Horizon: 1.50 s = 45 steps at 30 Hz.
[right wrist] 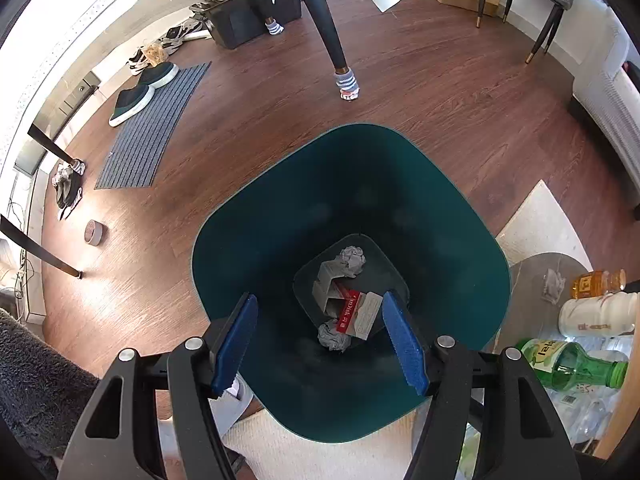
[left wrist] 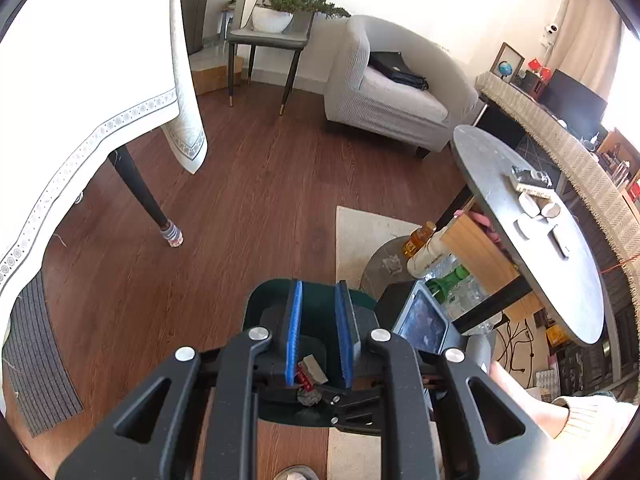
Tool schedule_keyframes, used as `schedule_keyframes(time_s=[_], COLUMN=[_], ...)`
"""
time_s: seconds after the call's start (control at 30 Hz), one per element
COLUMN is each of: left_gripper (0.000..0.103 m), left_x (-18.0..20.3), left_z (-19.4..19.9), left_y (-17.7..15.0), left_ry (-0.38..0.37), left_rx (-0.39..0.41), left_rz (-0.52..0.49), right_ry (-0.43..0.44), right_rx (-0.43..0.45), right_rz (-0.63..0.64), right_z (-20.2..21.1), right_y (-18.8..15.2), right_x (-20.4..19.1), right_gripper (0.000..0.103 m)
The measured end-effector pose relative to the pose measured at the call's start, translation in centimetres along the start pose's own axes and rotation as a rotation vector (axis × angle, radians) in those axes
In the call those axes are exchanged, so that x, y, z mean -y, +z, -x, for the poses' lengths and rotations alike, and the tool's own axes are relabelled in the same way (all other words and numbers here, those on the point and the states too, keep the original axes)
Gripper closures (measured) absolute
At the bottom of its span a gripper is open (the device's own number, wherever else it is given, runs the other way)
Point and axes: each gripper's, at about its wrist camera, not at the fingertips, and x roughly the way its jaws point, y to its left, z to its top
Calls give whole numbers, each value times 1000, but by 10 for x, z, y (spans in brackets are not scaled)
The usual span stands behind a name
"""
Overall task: Collect trash
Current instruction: 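Move both grippers back over the table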
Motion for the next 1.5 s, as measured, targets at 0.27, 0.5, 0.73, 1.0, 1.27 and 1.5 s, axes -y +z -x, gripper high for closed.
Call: schedule_keyframes(time_s=[0.27, 0.5, 0.73, 1.0, 1.27, 1.5], left_gripper=[85, 85, 81, 61, 54, 41], left_x=[14, 29, 54, 97, 146, 187], left_z=[19, 37, 37, 32, 2, -17], left_y=[20, 37, 49, 54, 54, 49], left_ry=[-27, -23, -19, -47, -54, -72], left_rx=[89, 162, 202, 216, 157, 136], left_rz=[16, 25, -4, -42, -106, -171], right_ry=[13, 40, 28, -70, -162, -228], right_rx=[51, 193, 352, 502, 611, 619], right_rz=[54, 99, 109, -4, -138, -216], right_z=[33, 103, 182, 263, 321, 334], right_y=[-10, -16, -30, -67, -110, -149], right_x=[-10, -19, -10, 47, 109, 146], right_gripper=[37, 37, 37, 37, 37, 35])
